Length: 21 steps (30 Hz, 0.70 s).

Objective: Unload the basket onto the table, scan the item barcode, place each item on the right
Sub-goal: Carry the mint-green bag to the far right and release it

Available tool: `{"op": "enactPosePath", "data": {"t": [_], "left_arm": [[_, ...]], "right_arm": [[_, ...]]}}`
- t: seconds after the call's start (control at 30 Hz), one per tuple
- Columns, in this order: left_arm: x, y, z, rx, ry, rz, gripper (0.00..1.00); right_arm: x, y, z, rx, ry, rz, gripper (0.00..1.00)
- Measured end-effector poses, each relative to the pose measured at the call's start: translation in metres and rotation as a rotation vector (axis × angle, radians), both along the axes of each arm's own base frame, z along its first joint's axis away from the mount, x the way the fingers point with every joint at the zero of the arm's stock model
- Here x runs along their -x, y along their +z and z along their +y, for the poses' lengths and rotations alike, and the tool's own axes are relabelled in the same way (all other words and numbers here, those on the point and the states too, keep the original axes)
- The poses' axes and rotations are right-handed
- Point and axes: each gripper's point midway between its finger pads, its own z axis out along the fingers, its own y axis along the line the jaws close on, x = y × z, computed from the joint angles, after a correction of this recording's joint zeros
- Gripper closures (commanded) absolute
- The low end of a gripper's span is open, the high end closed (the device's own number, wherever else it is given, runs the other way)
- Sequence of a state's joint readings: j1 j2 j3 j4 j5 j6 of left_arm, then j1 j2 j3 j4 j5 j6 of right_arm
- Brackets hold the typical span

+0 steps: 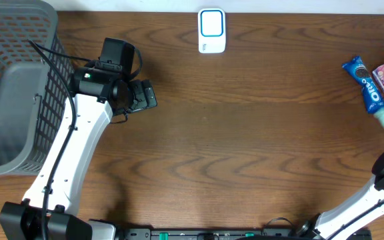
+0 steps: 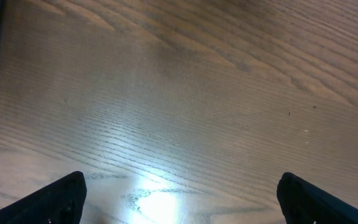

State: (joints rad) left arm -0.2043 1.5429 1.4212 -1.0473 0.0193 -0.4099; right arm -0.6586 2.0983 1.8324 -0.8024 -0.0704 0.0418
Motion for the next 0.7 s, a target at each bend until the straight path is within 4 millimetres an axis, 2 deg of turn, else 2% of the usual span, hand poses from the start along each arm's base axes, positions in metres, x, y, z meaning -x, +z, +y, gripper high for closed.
{"op": "enactPosePath", "data": {"t": [0.13, 0.3, 0.43, 0.53, 0.6, 0.67, 0.7], "left_arm": [[0.0, 0.0, 0.0, 0.0, 0.0, 0.0, 0.02], [0.0, 0.0, 0.0, 0.0, 0.0, 0.0, 0.02], [0.0, 0.0, 0.0, 0.0, 0.0, 0.0, 0.02], [0.0, 0.0, 0.0, 0.0, 0.0, 0.0, 0.02], [0.0, 0.0, 0.0, 0.0, 0.0, 0.0, 0.02], [0.0, 0.0, 0.0, 0.0, 0.0, 0.0, 0.02], [0.0, 0.0, 0.0, 0.0, 0.0, 0.0, 0.02]], "right_arm": [[0.005, -0.016, 0.005, -0.034, 0.002, 0.044, 0.56], [0.004, -0.018, 0.018, -0.091, 0.031, 0.038, 0.57], [-0.003, 0.0, 0.038, -0.164, 0.06, -0.03, 0.61], [-0.006, 0.043, 0.055, -0.19, 0.084, -0.132, 0.61], [0.001, 0.094, 0.07, -0.177, 0.108, -0.223, 0.63], [0.018, 0.133, 0.088, -0.171, 0.121, -0.269, 0.66], [0.037, 0.159, 0.105, -0.176, 0.125, -0.286, 0.66]]}}
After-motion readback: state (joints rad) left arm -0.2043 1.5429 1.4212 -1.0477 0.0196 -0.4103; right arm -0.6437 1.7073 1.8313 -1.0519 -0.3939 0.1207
